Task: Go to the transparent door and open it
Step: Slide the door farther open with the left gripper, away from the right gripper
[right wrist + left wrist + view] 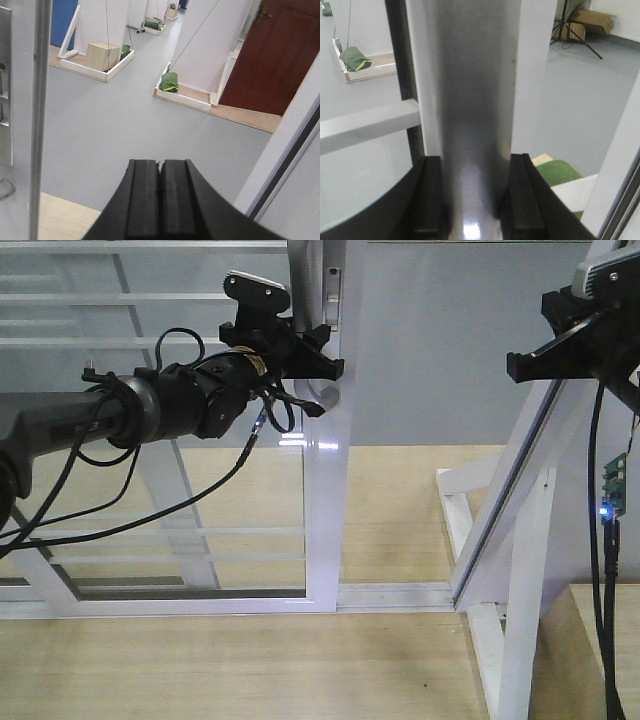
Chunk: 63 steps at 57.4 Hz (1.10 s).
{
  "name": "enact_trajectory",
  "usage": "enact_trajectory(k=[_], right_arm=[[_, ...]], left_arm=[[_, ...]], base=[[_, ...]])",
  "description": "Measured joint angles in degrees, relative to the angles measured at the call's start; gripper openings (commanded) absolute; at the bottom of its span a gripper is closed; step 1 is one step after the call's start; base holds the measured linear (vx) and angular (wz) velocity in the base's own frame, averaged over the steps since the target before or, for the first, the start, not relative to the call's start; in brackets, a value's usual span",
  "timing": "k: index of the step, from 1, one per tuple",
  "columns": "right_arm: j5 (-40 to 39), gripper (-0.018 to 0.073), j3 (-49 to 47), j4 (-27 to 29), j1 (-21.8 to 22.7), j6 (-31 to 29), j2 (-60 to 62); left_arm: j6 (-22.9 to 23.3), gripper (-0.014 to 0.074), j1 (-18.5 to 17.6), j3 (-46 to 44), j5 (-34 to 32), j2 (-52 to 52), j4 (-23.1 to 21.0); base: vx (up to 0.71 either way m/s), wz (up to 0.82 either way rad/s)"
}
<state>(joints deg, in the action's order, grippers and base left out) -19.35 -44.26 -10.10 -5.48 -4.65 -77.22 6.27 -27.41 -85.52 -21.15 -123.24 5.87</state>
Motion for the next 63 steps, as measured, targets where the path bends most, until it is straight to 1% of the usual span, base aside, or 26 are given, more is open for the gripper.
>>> enact_trajectory(k=[17, 31, 47, 63], right_arm=[[0.0, -0.0002, 0.0, 0.0, 0.0, 0.0, 0.0], [-0.2, -0.0002, 0.0, 0.0, 0.0, 0.0, 0.0], [-0.2, -0.0002, 0.0, 0.0, 0.0, 0.0, 0.0], [-0.2, -0.0002, 0.0, 0.0, 0.0, 0.0, 0.0]], left_arm=[[0.0, -0.0003, 2.2, 0.3, 7.8, 3.1, 0.8], [-0.2, -0.0003, 5.0, 0.8, 15.3, 5.8, 0.5], [-0.6, -0.0003, 8.7, 1.5, 21.9, 8.7, 0.1], [-3.9, -0.0003, 11.9, 1.5, 27.1, 10.7, -1.2]], base=[[0.0, 0.0], [0.0, 0.0], [0.0, 0.0], [0.0, 0.0]])
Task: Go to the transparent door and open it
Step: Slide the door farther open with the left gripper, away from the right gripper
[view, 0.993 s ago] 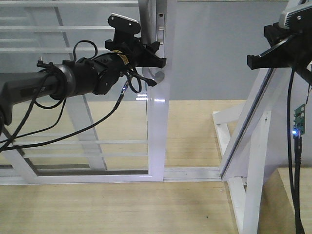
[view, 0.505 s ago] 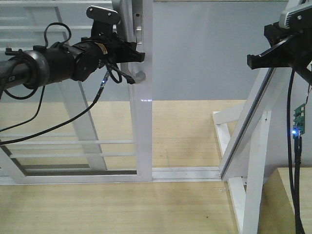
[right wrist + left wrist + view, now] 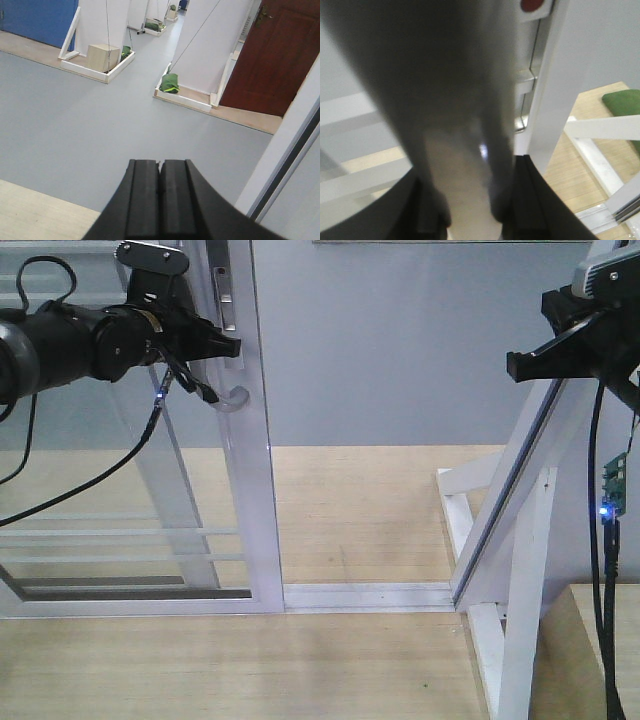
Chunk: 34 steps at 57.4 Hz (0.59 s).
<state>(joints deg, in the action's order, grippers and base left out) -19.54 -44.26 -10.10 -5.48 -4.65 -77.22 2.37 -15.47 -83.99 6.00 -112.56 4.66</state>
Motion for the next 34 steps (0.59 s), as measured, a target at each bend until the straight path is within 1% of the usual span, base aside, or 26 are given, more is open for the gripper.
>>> enact_trajectory(k=[29, 34], right_arm=[[0.0, -0.0002, 0.0, 0.0, 0.0, 0.0, 0.0], [0.0, -0.0002, 0.0, 0.0, 0.0, 0.0, 0.0]], left_arm=[[-0.5, -0.0003, 6.1, 0.7, 4.8, 2.5, -0.5], [-0.5, -0.0003, 7.3, 0.9, 5.5, 3.1, 0.1]], base=[[0.0, 0.0], [0.0, 0.0]])
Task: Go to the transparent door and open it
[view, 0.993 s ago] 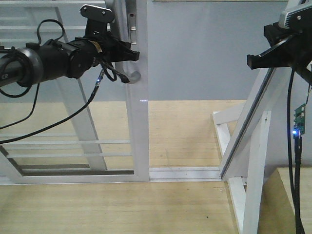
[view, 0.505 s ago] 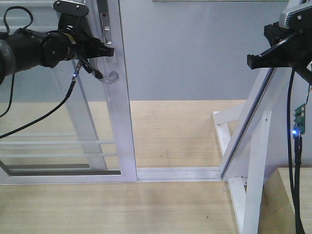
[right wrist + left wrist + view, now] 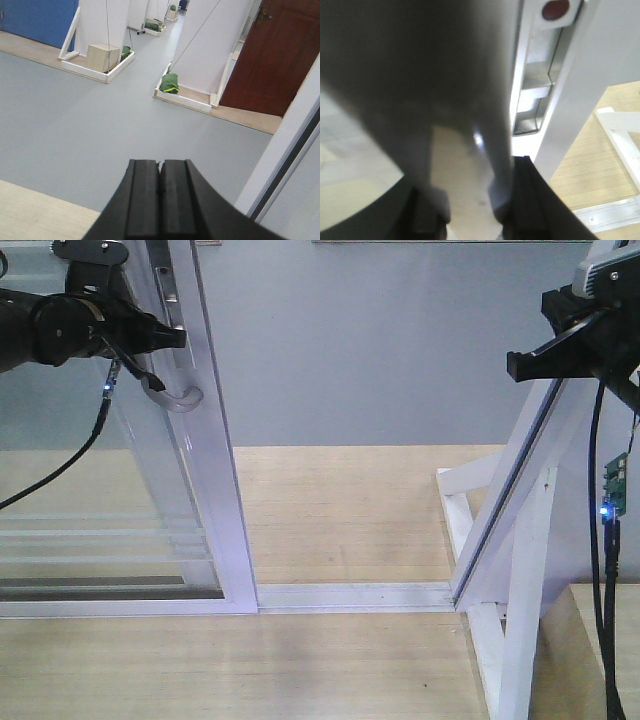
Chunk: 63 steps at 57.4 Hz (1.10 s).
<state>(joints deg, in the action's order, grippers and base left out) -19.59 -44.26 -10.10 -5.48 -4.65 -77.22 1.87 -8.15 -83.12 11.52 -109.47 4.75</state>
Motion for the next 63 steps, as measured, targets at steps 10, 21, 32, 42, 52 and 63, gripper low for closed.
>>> enact_trajectory(k=[10, 21, 32, 42, 52, 63], right_arm=[[0.0, -0.0002, 0.0, 0.0, 0.0, 0.1, 0.0], [0.0, -0.0002, 0.0, 0.0, 0.0, 0.7, 0.0], [0.0, -0.0002, 0.0, 0.0, 0.0, 0.8, 0.0], [0.0, -0.0002, 0.0, 0.0, 0.0, 1.2, 0.0], [1.2, -0.0002, 0.0, 0.0, 0.0, 1.3, 0.5], [7.8, -0.0002, 0.0, 0.0, 0.0, 2.9, 4.9]], left_arm=[[0.2, -0.0003, 2.1, 0.0, 1.5, 1.0, 2.2], [0.5, -0.0003, 3.7, 0.0, 2.1, 2.4, 3.5], [0.7, -0.0003, 4.6, 1.5, 0.8, 5.3, 5.1], [0.1, -0.0003, 5.5, 10.3, -7.7, 13.7, 5.6], [-0.5, -0.0003, 5.4, 21.3, -20.1, 27.0, 6.2], [-0.5, -0.0003, 5.5, 35.0, -22.4, 39.0, 6.2]], base=[[0.0, 0.0], [0.0, 0.0], [0.0, 0.0], [0.0, 0.0], [0.0, 0.0], [0.0, 0.0]])
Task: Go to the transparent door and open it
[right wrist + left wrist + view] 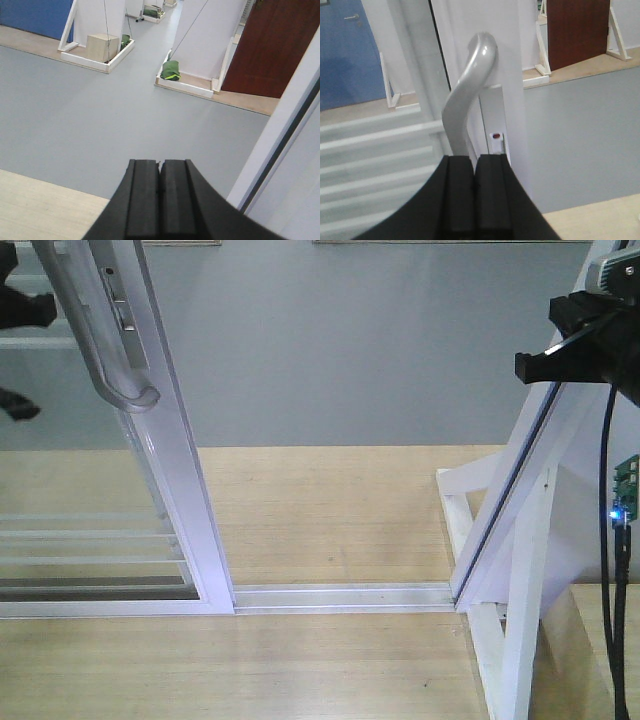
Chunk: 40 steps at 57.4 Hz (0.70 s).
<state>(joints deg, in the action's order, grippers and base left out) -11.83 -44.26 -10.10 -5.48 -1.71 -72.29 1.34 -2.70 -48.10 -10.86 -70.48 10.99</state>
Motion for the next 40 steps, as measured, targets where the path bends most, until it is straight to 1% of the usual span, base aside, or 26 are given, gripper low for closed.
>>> enact_trajectory(k=[7, 10, 14, 23, 31, 40], right_arm=[[4.8, -0.0002, 0.0, 0.0, 0.0, 0.2, 5.4], [8.2, -0.0002, 0.3, 0.0, 0.0, 0.2, 9.1], [9.8, -0.0002, 2.1, 0.0, 0.0, 0.1, 13.3], [11.8, -0.0002, 11.0, 0.0, 0.0, 0.1, 24.8], [15.0, -0.0002, 18.2, 0.4, 0.0, 0.1, 37.6], [22.4, -0.0002, 21.8, 2.9, 0.0, 0.1, 50.7]], left_arm=[[0.4, -0.0003, 0.0, 7.5, -0.1, 6.9, 0.0], [1.0, -0.0003, 0.0, 11.2, -0.1, 10.2, 0.0], [1.6, -0.0003, 0.0, 14.5, 0.0, 13.6, 0.0], [3.3, -0.0003, 0.0, 20.2, 1.5, 21.1, 0.0], [4.1, -0.0003, 0.0, 24.4, 6.0, 27.1, 0.0], [6.8, -0.0003, 0.0, 29.1, 8.3, 34.5, 0.0]], base=[[0.0, 0.0], [0.0, 0.0], [0.0, 0.0], [0.0, 0.0], [0.0, 0.0], [0.0, 0.0]])
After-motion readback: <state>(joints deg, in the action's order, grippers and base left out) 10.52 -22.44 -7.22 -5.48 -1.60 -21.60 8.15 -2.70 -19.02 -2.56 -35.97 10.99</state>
